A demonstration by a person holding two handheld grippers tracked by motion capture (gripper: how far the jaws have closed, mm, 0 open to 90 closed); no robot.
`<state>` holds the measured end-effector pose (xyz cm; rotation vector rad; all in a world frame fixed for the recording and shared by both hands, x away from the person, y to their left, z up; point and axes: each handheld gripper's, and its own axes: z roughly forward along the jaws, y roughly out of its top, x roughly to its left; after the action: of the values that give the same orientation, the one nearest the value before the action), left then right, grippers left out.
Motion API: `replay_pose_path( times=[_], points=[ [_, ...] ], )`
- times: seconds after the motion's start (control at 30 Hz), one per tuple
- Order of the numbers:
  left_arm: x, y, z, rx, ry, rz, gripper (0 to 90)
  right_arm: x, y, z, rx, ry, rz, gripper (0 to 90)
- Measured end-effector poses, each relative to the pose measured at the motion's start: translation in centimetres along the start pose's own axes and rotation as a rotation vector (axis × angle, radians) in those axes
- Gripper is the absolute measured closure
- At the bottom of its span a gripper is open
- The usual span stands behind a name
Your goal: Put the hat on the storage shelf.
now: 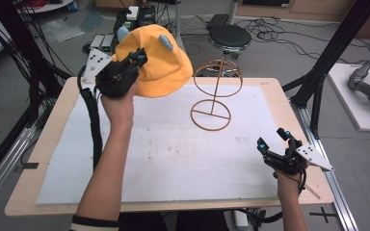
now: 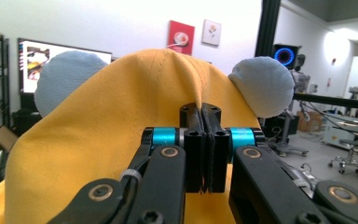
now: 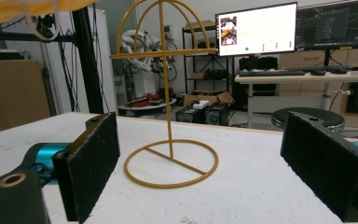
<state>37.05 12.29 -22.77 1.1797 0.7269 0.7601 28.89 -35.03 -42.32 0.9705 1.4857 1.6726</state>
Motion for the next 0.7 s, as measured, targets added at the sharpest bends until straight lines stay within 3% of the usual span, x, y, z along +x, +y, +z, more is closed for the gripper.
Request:
replay_pose_path(
  times=[0.23, 0.37, 0.7],
  points=[
    [-2.7, 0.2, 3.2, -0.02, -0.042, 0.007, 88.1, 0.0, 0.0, -0.6, 0.0, 0.006, -0.012, 11.5],
    [-3.8, 0.0, 4.9, -0.025, -0.059, -0.008, 88.1, 0.0, 0.1, -1.2, -0.003, 0.001, -0.011, 11.5],
    [-5.4, -1.3, 8.1, -0.034, -0.064, -0.039, 88.1, 0.4, 0.2, -2.1, 0.007, 0.019, -0.032, 11.5]
  ],
)
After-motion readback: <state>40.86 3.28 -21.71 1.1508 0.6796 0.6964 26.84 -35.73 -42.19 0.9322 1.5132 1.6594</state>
